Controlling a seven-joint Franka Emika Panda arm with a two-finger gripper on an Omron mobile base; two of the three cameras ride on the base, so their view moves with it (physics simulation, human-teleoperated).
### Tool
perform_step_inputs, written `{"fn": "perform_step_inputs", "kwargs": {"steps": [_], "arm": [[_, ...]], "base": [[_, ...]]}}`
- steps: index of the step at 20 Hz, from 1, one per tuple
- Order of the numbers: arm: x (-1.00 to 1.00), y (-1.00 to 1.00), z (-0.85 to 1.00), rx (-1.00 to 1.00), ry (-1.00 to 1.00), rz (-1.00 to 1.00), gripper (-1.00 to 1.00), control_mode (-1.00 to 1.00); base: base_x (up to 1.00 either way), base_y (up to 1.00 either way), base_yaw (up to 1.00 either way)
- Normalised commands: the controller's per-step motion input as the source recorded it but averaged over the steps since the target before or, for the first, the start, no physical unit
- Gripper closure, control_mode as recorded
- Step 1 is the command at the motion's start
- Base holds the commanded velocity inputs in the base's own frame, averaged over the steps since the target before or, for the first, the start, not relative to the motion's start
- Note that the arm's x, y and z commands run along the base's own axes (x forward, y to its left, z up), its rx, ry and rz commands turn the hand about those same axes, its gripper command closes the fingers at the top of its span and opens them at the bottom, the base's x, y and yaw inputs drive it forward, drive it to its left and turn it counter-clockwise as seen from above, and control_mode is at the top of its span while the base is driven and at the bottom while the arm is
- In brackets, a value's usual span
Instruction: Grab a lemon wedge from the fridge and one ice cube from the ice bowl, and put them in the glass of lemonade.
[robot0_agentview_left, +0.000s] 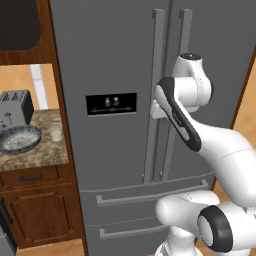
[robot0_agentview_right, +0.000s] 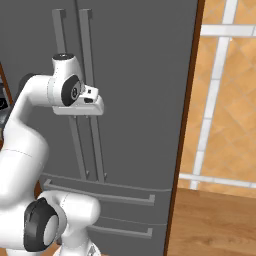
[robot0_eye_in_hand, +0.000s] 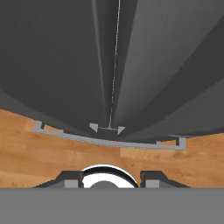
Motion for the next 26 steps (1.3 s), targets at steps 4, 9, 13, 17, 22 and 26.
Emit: {"fn": "perform_step_inputs", "kwargs": {"steps": [4, 9, 13, 17, 22, 26], "arm": [[-0.36, -0.04, -0.08, 0.00, 0.00, 0.00, -1.00, -1.00], [-0.47, -0.12, -0.25, 0.00, 0.00, 0.00, -1.00, -1.00], [-0.52, -0.09, -0.53, 0.00, 0.00, 0.00, -1.00, -1.00], [-0.14, 0.00, -0.19, 0.00, -0.02, 0.00, -1.00, 1.00], [0.00, 0.00, 0.00, 0.00, 0.00, 0.00, -1.00, 1.00], [0.00, 0.00, 0.00, 0.00, 0.00, 0.00, -1.00, 1.00]], "base": [[0.00, 0.00, 0.00], [0.00, 0.00, 0.00], [0.00, 0.00, 0.00], [-0.44, 0.00, 0.00], [-0.36, 0.28, 0.00], [0.00, 0.97, -0.02]]}}
